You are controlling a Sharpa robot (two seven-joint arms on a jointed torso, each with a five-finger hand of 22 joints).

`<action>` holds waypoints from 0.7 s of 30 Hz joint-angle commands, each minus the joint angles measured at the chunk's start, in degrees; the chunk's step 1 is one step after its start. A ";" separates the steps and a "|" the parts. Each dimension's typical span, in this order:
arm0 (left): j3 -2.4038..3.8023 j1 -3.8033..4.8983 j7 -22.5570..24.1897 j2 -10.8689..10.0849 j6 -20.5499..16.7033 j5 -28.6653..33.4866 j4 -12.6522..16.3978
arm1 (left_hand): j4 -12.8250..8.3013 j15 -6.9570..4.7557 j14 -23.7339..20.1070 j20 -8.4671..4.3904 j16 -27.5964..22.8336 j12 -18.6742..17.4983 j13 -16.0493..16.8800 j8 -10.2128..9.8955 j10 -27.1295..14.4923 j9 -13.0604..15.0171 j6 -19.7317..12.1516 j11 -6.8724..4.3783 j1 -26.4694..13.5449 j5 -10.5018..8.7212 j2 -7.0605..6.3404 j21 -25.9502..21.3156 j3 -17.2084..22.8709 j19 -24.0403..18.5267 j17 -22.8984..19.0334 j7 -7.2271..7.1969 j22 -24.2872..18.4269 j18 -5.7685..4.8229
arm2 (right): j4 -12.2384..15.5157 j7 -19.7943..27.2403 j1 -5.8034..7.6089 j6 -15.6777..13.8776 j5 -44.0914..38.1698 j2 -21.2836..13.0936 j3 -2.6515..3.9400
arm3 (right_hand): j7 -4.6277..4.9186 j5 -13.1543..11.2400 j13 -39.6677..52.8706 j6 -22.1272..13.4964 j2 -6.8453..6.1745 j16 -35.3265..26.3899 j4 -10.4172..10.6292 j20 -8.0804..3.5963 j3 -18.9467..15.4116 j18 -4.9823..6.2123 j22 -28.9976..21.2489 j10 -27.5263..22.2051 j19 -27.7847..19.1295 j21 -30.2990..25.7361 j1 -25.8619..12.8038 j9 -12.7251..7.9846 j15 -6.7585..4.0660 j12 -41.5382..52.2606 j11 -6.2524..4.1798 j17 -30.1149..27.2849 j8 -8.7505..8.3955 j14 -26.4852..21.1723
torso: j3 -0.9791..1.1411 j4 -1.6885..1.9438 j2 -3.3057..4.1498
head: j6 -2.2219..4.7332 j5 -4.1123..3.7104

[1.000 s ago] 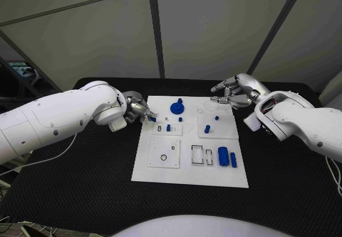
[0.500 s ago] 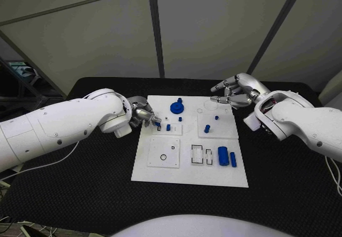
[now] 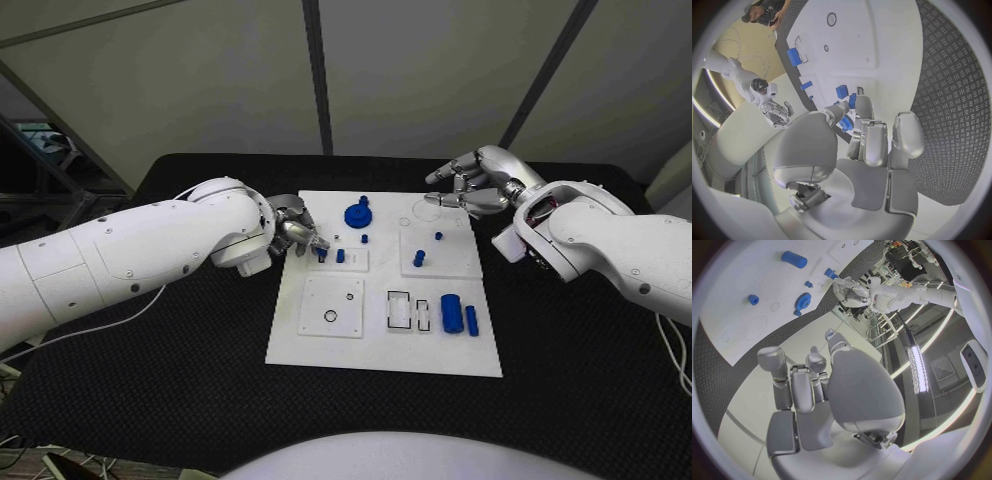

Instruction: Assemble the parts on the task board

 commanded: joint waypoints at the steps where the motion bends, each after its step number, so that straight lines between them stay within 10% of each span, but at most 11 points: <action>1: -0.02 0.06 -1.00 0.23 2.63 -2.42 -0.13 | -6.59 -0.39 2.28 -0.03 0.38 0.32 0.08 0.36 1.74 0.08 0.00 -1.43 -0.32 0.15 0.45 0.24 6.98 0.33 0.09 -0.24 0.11 0.54 | 0.00 0.32 0.07 0.41 0.03 0.07 0.04 | -0.23 0.31 -0.09 0.15 0.22 -0.13 0.15 -0.13 0.16 1.08 -0.01 -0.32 -0.19 -0.22 -0.29 -0.09 -0.36 -0.25 -0.05 2.70 0.22 3.06 | 0.02 0.08 -0.05 | -0.18 -0.05; 21: -0.17 0.06 -1.92 0.74 3.98 -4.05 -0.40 | -7.11 -0.43 2.29 -0.09 0.39 0.50 0.18 0.87 1.93 0.17 -0.05 -1.48 -0.82 0.58 0.17 0.32 7.93 0.44 0.10 -0.27 0.27 0.51 | -0.03 0.36 0.07 0.63 1.31 -0.04 0.04 | -0.24 0.58 -0.07 0.15 0.22 -0.10 0.16 -0.14 0.22 1.08 -0.03 -0.31 -0.17 -0.25 -0.26 -0.09 -0.37 -0.23 -0.05 2.76 0.23 3.08 | -0.01 0.08 -0.06 | -0.24 -0.28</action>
